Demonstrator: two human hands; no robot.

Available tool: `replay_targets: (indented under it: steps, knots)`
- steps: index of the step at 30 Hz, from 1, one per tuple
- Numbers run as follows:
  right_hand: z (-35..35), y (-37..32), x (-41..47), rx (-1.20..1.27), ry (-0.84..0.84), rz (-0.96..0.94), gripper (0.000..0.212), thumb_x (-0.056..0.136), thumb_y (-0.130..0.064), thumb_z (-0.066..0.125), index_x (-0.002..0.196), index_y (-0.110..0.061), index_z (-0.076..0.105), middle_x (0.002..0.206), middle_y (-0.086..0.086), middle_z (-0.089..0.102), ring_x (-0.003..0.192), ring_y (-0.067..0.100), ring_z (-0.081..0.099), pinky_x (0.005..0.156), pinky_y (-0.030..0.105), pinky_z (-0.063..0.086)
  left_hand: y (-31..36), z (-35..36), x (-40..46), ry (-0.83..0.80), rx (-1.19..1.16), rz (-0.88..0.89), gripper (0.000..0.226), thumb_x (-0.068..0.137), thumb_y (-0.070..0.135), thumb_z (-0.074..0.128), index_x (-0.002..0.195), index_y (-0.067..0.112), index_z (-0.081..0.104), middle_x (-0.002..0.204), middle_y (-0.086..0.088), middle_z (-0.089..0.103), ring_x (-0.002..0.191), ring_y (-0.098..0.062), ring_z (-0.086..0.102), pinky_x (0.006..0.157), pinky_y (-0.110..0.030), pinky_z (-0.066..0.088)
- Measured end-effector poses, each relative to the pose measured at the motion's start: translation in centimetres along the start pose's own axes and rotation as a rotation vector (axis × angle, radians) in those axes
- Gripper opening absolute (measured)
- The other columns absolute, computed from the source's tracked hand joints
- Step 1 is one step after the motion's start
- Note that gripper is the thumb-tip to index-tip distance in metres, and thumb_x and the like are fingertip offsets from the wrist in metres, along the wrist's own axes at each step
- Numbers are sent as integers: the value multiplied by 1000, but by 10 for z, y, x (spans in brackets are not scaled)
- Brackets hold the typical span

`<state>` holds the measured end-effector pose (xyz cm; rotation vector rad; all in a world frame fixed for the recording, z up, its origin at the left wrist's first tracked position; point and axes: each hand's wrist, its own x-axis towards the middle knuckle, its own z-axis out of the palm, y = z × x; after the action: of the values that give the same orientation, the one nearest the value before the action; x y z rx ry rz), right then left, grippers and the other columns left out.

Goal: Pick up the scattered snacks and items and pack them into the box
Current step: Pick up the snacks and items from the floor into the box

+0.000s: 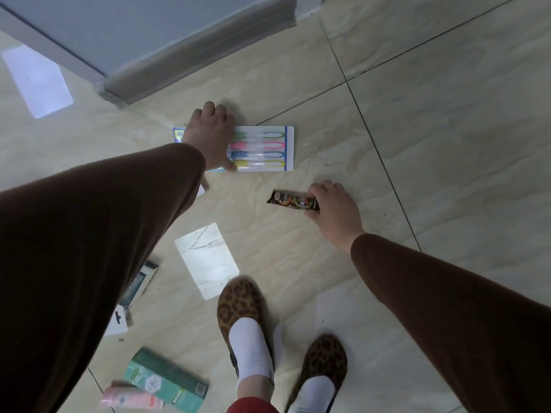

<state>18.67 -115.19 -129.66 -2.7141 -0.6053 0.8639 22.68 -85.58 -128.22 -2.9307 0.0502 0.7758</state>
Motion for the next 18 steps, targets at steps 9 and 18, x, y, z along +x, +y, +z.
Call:
replay_targets:
  steps: [9,18]
  knots:
    - [-78,-23,-45,103,56,95,27,88,-31,68,104,-19,49,100,3,71,91,31,65,78,39,41,2,-94,-64,17,-459,-158,31,88,33,66,103,20,43,92,-10,60,80,-33,54,66,-37,40]
    - [-165,-123,-178,256,99,112,27,88,-33,69,103,-19,51,94,-1,66,87,29,64,66,34,39,-14,-156,-279,79,-771,-416,40,80,29,74,107,17,48,95,-10,65,86,-35,61,67,-38,44]
